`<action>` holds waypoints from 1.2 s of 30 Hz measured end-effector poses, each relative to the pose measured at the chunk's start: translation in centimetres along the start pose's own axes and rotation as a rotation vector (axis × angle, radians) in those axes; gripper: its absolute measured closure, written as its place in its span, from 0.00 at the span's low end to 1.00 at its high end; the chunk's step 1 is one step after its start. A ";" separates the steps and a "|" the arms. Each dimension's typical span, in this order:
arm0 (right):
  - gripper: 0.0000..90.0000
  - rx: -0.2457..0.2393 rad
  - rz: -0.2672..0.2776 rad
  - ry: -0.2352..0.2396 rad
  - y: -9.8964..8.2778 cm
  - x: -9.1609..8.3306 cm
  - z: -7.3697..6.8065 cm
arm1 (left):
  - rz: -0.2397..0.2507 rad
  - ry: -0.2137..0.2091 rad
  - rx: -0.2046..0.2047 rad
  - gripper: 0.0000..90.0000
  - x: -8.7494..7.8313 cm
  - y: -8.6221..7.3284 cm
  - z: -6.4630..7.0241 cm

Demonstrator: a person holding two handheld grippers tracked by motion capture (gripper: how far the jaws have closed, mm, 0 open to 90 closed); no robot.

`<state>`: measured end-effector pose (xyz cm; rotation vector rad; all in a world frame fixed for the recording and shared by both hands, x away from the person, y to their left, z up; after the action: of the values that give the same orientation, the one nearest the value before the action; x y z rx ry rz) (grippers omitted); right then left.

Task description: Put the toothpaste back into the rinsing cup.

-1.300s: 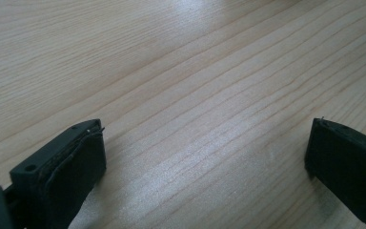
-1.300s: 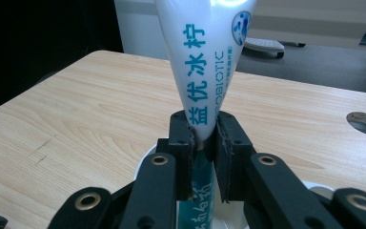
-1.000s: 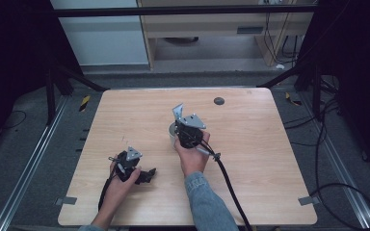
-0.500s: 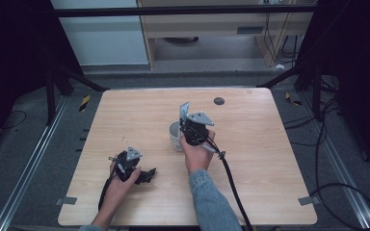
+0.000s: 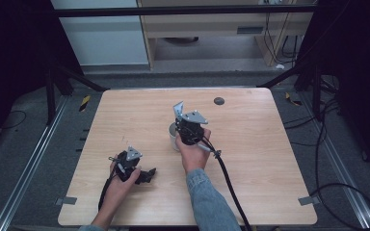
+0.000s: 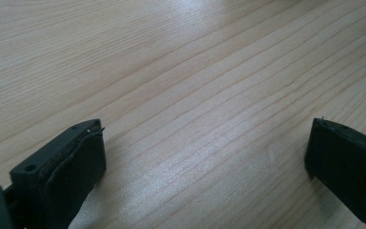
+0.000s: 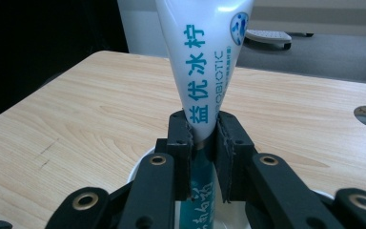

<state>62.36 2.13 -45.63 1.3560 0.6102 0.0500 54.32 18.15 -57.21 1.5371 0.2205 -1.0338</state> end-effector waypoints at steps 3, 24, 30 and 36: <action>0.86 -0.015 -0.004 0.001 0.1 0.2 -0.4 | 0.000 0.000 0.000 0.00 0.0 0.0 0.0; 0.85 -0.063 -0.023 0.010 0.5 1.1 -1.1 | 0.000 0.000 0.000 0.00 0.0 0.0 0.0; 0.85 -0.060 -0.027 0.016 0.6 1.2 -1.0 | 0.000 0.000 0.000 0.00 0.0 0.0 0.0; 0.84 -0.058 -0.025 0.023 0.6 1.1 -1.1 | 0.000 0.000 0.000 0.00 0.0 0.0 0.0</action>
<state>63.01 3.68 -45.57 1.2931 0.6409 0.0627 54.32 18.15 -57.21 1.5370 0.2208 -1.0340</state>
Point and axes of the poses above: each handheld gripper's, and its own axes: x roughly forward along the jaws, y roughly out of its top, z roughly to its right, the point moved 9 cm from there along x, roughly forward along the jaws, and after that the axes turned 10 degrees about -x, right-handed, at the moved point
